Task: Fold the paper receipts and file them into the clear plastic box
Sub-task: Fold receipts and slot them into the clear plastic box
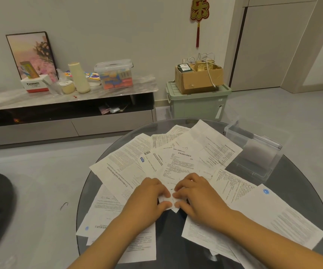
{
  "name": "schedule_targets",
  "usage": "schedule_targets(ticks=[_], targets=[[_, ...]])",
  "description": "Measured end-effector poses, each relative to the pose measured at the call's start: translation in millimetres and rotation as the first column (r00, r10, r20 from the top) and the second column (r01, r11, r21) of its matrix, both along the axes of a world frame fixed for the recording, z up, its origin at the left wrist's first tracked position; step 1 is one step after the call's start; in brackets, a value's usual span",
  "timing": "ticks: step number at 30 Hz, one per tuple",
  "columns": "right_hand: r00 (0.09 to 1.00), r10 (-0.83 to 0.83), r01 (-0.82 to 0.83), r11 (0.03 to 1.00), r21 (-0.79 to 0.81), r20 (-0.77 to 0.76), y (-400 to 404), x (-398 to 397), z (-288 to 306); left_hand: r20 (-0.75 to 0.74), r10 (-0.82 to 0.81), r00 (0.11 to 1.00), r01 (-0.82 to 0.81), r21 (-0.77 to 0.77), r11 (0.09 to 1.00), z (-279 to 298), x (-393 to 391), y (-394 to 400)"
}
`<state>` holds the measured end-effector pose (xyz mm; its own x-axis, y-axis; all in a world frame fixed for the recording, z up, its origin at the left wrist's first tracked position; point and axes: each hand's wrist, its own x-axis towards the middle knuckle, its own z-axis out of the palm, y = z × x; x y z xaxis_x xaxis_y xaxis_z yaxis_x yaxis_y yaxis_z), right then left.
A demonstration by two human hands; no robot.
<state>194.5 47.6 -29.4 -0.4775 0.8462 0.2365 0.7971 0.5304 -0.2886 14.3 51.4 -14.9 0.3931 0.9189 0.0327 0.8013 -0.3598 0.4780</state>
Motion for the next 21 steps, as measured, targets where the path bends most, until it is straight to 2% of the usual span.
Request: schedule_targets(ticks=[3, 6, 9, 13, 17, 21], targets=[[0.998, 0.053, -0.051, 0.997, -0.058, 0.034, 2.2, 5.0, 0.1, -0.047, -0.044, 0.998, 0.043, -0.039, 0.998, 1.7, -3.4, 2.1], [0.997, 0.068, -0.067, 0.997, -0.042, 0.022, 2.1, 6.7, -0.1, -0.110, -0.063, 0.992, 0.063, 0.002, 0.998, 3.6, -4.9, 2.2], [0.997, 0.078, -0.078, 0.997, -0.021, 0.028, 1.1, 5.9, -0.6, -0.093, -0.049, 0.994, 0.053, 0.039, 0.998, 9.2, -4.0, 0.2], [0.999, -0.042, 0.043, 0.998, 0.041, -0.030, 3.1, 5.9, 7.7, 0.005, 0.017, 1.000, -0.018, 0.057, 0.998, 17.3, 2.8, 0.0], [0.986, -0.114, 0.118, 0.992, 0.032, -0.118, 2.1, 12.5, 25.4, 0.323, 0.188, 0.927, -0.191, -0.024, 0.981, 22.5, 13.1, 4.1], [0.960, -0.141, 0.141, 0.990, -0.017, -0.243, 4.1, 26.6, 41.0, 0.403, 0.232, 0.885, -0.220, -0.078, 0.972, 34.4, 29.7, 9.8]])
